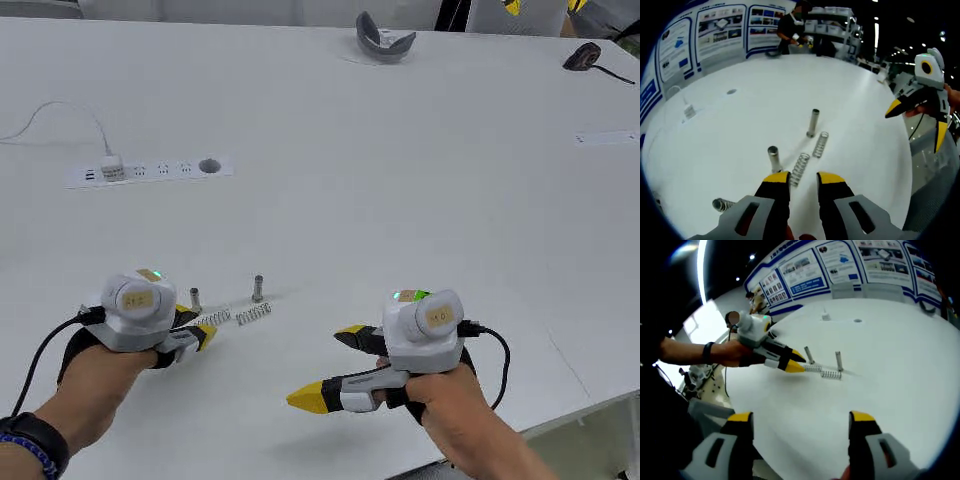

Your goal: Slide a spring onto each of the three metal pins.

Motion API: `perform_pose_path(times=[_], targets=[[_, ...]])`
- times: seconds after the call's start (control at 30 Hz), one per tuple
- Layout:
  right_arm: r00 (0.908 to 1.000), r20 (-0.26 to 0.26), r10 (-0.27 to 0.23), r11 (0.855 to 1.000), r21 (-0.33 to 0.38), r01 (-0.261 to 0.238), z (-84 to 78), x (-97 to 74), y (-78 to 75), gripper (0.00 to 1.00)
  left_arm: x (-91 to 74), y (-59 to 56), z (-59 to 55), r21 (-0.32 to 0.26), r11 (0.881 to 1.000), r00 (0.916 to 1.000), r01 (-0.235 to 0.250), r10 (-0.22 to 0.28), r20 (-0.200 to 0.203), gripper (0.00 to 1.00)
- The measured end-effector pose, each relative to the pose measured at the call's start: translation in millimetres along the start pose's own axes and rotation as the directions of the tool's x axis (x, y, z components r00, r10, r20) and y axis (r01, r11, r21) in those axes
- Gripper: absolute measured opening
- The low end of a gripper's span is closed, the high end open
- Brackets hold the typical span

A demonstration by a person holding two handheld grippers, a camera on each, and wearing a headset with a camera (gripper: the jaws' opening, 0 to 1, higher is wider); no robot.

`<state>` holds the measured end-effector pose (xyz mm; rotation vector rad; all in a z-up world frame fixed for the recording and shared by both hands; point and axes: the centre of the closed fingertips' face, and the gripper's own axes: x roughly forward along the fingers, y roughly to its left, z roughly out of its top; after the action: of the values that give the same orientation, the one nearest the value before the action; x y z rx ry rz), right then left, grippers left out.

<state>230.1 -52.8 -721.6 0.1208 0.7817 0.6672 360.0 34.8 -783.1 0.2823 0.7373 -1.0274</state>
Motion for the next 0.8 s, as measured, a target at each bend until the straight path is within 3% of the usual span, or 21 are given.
perform_pose_path(times=[0.17, 0.4, 0.43, 0.67, 0.8], targets=[[1.0, -0.008, 0.003, 1.0, 0.001, -0.003, -2.5, 0.7, 1.4, 0.79, 8.9, 5.9, -4.3, -0.024, 0.999, 0.9997, -0.025, 0.025, 0.002, 0.17], [0.9999, -0.013, 0.002, 1.0, 0.0, -0.002, -2.7, 0.5, 1.1, 0.79, 14.8, 3.6, -13.4, 0.004, 0.999, 0.9985, -0.045, 0.045, -0.03, 0.14], [0.9999, -0.014, 0.001, 1.0, -0.001, -0.001, -2.6, 0.4, 0.9, 0.79, 15.9, 6.8, -12.7, 0.013, 0.998, 0.9983, -0.058, 0.058, -0.01, 0.13], [0.9999, -0.015, 0.001, 1.0, -0.005, -0.001, -1.9, 0.1, 1.8, 0.79, 8.7, 5.2, -23.4, -0.025, 0.998, 0.9977, -0.064, 0.064, -0.022, 0.11], [0.9999, -0.015, 0.004, 1.0, -0.007, -0.004, -2.0, 0.7, 3.7, 0.79, 1.2, 1.9, -29.3, -0.019, 0.997, 0.9967, -0.076, 0.076, -0.029, 0.11]])
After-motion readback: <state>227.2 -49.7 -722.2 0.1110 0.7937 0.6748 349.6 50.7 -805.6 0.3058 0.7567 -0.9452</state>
